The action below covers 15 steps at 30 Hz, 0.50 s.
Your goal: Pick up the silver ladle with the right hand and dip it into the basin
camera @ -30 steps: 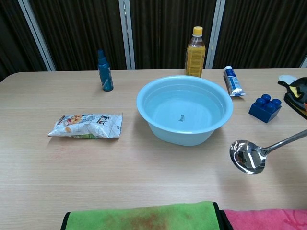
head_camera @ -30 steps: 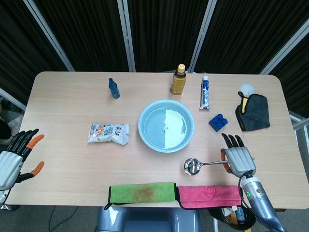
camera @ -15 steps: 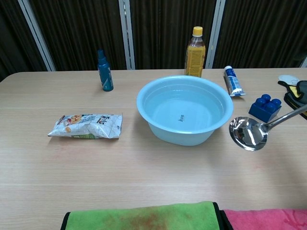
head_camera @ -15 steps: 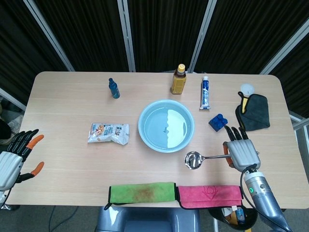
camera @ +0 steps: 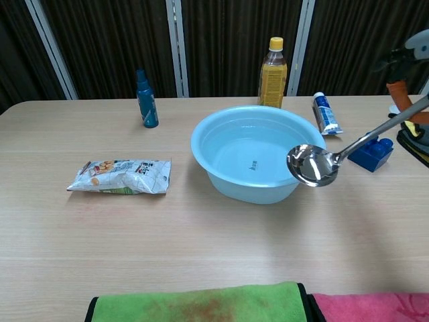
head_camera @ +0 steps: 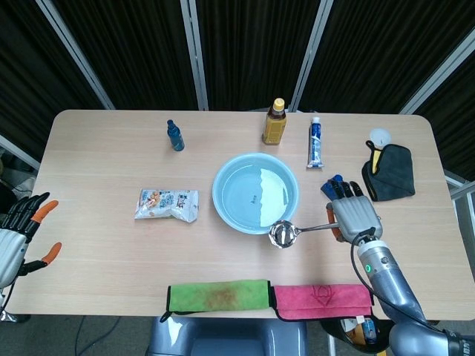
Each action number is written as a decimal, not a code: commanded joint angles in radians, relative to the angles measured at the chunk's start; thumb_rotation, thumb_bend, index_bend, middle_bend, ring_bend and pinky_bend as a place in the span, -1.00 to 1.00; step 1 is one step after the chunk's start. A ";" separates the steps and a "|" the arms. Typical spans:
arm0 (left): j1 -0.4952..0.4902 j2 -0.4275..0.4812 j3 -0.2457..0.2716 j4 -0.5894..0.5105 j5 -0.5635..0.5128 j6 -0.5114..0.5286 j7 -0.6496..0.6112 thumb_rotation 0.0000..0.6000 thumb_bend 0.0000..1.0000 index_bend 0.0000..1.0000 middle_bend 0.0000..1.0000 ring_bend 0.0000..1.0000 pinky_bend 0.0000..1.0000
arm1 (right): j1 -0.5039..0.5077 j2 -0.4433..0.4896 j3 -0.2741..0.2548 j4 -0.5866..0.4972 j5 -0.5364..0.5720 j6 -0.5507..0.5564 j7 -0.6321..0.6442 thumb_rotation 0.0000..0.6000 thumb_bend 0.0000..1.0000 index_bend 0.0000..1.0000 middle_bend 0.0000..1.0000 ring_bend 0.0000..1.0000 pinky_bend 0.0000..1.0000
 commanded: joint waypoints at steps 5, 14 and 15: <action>-0.006 0.001 -0.007 0.002 -0.017 -0.019 -0.008 1.00 -0.29 -0.82 -1.00 -1.00 -1.00 | 0.171 -0.047 0.039 0.099 0.223 -0.067 -0.028 1.00 0.26 0.30 -1.00 -1.00 -1.00; -0.011 0.001 -0.022 0.010 -0.055 -0.043 -0.020 1.00 -0.29 -0.82 -1.00 -1.00 -1.00 | 0.273 -0.109 0.030 0.223 0.316 -0.129 -0.012 1.00 0.26 0.30 -1.00 -1.00 -1.00; -0.012 0.000 -0.024 0.010 -0.059 -0.048 -0.020 1.00 -0.29 -0.82 -1.00 -1.00 -1.00 | 0.283 -0.118 0.027 0.238 0.322 -0.136 -0.009 1.00 0.26 0.30 -1.00 -1.00 -1.00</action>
